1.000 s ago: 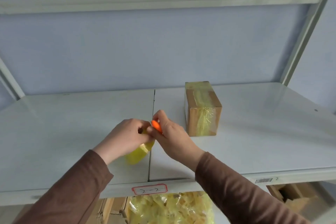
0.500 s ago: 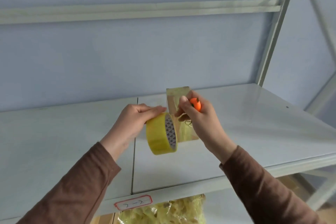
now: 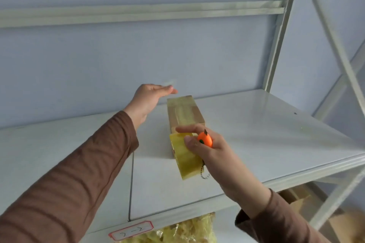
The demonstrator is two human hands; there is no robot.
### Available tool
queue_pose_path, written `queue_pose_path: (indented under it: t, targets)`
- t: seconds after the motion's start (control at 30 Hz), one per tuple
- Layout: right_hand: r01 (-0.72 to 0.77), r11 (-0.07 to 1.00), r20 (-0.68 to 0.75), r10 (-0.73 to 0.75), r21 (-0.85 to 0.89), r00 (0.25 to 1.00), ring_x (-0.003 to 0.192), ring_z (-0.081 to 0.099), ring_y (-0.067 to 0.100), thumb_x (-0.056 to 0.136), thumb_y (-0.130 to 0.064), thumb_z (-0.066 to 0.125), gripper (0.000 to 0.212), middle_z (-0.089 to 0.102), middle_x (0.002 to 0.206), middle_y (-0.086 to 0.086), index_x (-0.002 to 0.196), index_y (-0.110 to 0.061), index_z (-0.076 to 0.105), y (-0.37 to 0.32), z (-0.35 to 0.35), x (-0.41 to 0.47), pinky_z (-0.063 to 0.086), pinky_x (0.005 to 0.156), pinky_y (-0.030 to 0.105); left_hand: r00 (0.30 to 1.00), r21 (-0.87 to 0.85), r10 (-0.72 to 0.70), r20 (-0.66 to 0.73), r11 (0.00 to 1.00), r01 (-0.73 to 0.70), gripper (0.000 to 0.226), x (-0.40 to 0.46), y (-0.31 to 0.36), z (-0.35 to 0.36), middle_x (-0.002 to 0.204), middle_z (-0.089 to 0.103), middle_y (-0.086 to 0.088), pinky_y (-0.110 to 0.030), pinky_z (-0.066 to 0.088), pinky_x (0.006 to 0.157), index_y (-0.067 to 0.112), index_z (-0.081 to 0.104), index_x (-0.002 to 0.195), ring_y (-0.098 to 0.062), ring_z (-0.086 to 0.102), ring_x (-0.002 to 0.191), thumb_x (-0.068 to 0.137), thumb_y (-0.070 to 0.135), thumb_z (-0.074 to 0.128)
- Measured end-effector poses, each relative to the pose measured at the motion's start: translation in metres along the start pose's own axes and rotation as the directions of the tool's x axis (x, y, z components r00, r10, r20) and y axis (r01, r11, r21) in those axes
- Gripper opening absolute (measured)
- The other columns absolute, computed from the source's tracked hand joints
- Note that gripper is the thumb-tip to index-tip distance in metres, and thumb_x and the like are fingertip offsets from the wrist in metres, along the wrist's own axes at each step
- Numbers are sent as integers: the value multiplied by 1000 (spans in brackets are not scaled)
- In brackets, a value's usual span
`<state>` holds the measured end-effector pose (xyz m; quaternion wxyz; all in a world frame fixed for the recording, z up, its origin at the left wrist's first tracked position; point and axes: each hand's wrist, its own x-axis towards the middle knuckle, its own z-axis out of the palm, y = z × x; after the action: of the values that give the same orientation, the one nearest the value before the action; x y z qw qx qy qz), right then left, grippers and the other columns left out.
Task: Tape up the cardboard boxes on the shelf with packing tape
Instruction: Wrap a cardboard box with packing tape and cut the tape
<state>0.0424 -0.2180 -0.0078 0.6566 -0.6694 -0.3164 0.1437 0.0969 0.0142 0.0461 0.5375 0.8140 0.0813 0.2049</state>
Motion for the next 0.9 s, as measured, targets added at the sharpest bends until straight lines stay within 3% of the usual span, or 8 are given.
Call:
queue_pose_path:
  t: [0.13, 0.3, 0.4, 0.5, 0.63, 0.7, 0.77, 0.9]
  targets:
    - [-102, 994, -28, 101, -41, 995, 76, 54, 17, 99, -45, 62, 12, 57, 83, -2, 99, -35, 68, -3, -8, -2, 42, 69, 37, 998, 14, -39, 53, 999, 38, 19, 41, -3, 11, 78, 69, 32, -8, 35, 68, 29, 79, 99, 19, 56, 74, 99, 41, 64]
    - [-189, 982, -51, 187, -29, 981, 73, 57, 18, 96, -50, 65, 14, 58, 84, 0, 98, -36, 65, -1, -10, 5, 43, 64, 35, 983, 70, -122, 140, 991, 113, 28, 75, -28, 18, 121, 67, 9, -25, 35, 97, 30, 78, 112, -9, 55, 111, 95, 48, 66]
    - [-208, 978, -69, 208, 13, 976, 92, 71, 24, 97, -43, 66, 14, 75, 103, -1, 110, -39, 66, 1, -17, 16, 49, 73, 36, 978, 75, -153, 142, 987, 144, 49, 83, -44, 23, 142, 61, -4, -30, 36, 106, 20, 74, 126, -20, 51, 133, 88, 52, 72]
    - [-217, 975, -83, 220, 41, 972, 108, 71, 26, 99, -36, 64, 22, 75, 113, 6, 121, -39, 65, 9, -20, 22, 54, 93, 44, 973, 90, -173, 152, 983, 160, 53, 90, -53, 27, 136, 66, -3, -27, 39, 107, 16, 75, 124, -16, 57, 129, 85, 53, 76]
    - [-265, 962, -58, 269, 68, 961, 105, 73, 20, 100, -34, 63, 30, 76, 113, 4, 130, -37, 61, 15, -22, 28, 55, 82, 31, 972, 67, -193, 133, 980, 186, 39, 95, -65, 36, 111, 78, 0, -22, 53, 92, 15, 81, 106, -11, 72, 101, 85, 47, 80]
    - [-277, 959, -48, 281, 65, 959, 103, 74, 20, 101, -33, 63, 34, 76, 112, 6, 134, -39, 59, 18, -22, 29, 57, 80, 28, 974, 71, -199, 109, 979, 192, 47, 98, -69, 38, 119, 74, -4, -24, 54, 90, 13, 74, 123, -17, 72, 104, 86, 42, 81]
    - [-269, 963, -50, 270, 30, 962, 106, 73, 22, 101, -34, 62, 38, 75, 114, 6, 138, -42, 58, 22, -22, 29, 58, 95, 38, 965, 67, -237, 113, 971, 231, 72, 101, -69, 37, 133, 65, -8, -25, 53, 86, 14, 51, 149, -19, 67, 110, 88, 37, 80]
    - [-237, 971, -51, 236, -22, 970, 105, 70, 24, 101, -38, 62, 40, 71, 118, 2, 138, -51, 56, 31, -22, 30, 54, 103, 47, 963, 66, -251, 93, 967, 246, 72, 104, -70, 37, 129, 63, -8, -32, 58, 87, 26, 45, 151, -21, 67, 108, 89, 38, 79]
